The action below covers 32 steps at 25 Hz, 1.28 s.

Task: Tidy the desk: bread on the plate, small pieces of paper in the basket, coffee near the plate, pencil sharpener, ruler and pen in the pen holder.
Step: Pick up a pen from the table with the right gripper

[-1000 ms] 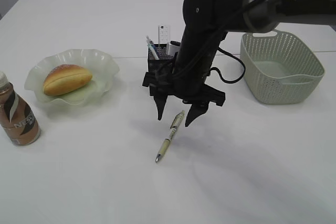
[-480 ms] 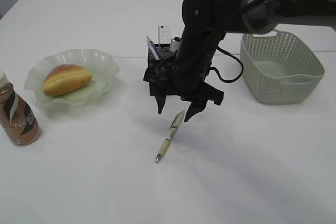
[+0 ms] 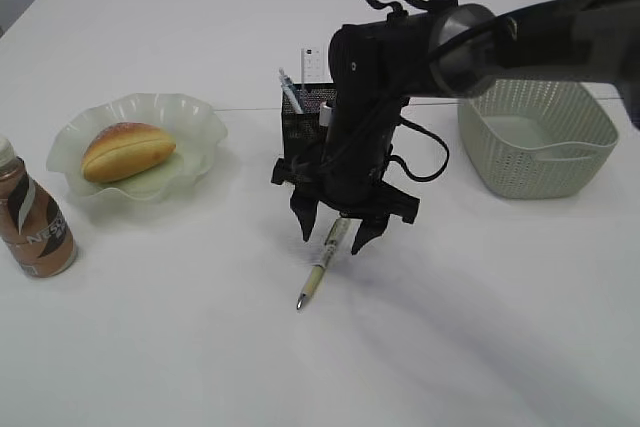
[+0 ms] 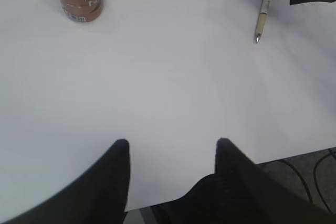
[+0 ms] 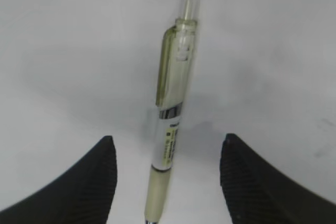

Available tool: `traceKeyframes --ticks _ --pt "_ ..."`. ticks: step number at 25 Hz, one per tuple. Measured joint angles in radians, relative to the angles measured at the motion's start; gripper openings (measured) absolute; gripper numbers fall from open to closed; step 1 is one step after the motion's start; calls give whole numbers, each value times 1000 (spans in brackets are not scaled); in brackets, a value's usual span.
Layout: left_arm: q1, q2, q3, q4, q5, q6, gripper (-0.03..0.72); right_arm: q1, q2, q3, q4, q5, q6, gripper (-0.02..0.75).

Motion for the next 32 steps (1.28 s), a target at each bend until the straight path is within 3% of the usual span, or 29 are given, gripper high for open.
traceKeyframes --ticks 12,32 --pt "0 0 0 0 0 0 380 5 30 0 -126 0 46 488" --pt "0 0 0 0 0 0 380 5 46 -6 -74 -11 56 488"
